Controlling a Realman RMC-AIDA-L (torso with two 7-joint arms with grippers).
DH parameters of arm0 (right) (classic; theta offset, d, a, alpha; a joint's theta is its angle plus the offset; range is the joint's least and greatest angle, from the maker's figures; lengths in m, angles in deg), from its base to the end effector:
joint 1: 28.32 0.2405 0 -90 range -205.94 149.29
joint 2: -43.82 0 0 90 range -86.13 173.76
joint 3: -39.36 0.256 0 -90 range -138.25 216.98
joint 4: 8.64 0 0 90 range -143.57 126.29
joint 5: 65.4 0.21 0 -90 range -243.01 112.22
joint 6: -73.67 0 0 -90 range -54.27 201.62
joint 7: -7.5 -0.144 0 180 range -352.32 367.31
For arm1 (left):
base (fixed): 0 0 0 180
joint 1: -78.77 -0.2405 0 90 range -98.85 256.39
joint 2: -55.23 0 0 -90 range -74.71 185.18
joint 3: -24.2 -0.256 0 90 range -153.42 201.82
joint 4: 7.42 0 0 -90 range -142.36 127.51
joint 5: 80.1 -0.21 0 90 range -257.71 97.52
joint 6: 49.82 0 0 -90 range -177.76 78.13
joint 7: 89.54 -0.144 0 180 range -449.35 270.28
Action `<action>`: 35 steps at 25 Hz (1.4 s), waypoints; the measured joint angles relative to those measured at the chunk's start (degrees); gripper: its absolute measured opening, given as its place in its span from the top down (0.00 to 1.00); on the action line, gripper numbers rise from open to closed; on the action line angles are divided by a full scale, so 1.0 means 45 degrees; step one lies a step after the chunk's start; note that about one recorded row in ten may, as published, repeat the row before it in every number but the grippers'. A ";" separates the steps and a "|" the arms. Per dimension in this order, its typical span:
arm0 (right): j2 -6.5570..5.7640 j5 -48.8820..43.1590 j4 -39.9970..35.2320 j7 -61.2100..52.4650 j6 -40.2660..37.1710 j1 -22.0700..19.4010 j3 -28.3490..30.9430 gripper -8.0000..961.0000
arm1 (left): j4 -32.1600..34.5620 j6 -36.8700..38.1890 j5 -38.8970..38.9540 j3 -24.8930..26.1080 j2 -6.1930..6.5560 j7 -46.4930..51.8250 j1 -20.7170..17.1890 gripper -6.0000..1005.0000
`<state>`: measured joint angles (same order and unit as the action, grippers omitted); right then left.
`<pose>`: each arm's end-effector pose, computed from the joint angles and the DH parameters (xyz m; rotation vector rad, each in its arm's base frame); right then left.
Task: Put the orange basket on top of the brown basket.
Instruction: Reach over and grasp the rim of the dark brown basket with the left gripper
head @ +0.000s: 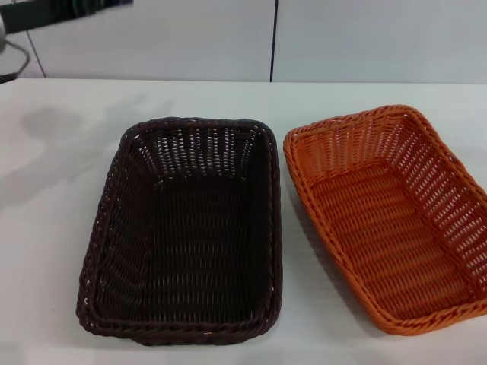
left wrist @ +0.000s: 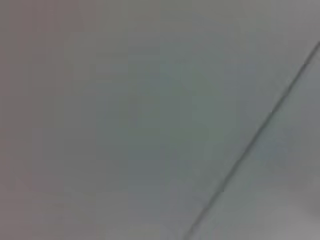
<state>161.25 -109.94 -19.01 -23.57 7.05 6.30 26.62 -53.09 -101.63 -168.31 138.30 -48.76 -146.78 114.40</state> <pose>0.3418 0.3836 0.1130 -1.0850 0.6274 0.9846 -0.2198 0.4574 0.1142 -2.0943 -1.0823 -0.7808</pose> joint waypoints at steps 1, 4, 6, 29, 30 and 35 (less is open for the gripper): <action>0.0000 0.0000 0.0000 0.0000 0.0000 0.0000 0.0000 0.28 | -0.0532 -0.0682 -0.1440 0.0032 0.0288 0.1591 0.0098 0.31; -0.0102 -0.0005 -0.0002 0.0012 0.0177 -0.0030 0.0000 0.28 | -0.2130 -0.2814 -0.4948 0.0291 0.0679 0.4692 0.0327 0.31; -0.0174 -0.0006 -0.0003 0.0014 0.0350 -0.0056 0.0000 0.28 | -0.3476 -0.4415 -0.7126 0.0732 0.0584 0.6209 0.0468 0.31; -0.0966 -0.0024 0.0466 0.0353 0.1174 0.0091 0.0000 0.28 | -0.6163 -0.9878 -1.4318 0.2164 -0.2220 0.9335 0.1093 0.32; -0.0974 -0.0008 0.0527 0.0360 0.1183 0.0099 0.0000 0.28 | -0.6063 -0.9879 -1.4336 0.2163 -0.2261 0.9338 0.1044 0.32; -0.0948 0.0045 0.0546 0.0361 0.1199 0.0074 0.0000 0.28 | -0.5736 -0.9808 -1.4372 0.2155 -0.2394 0.9260 0.0979 0.33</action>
<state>156.98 -109.74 -16.55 -21.94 12.45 6.63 26.62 -78.90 -145.77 -232.98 148.00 -59.53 -105.11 118.81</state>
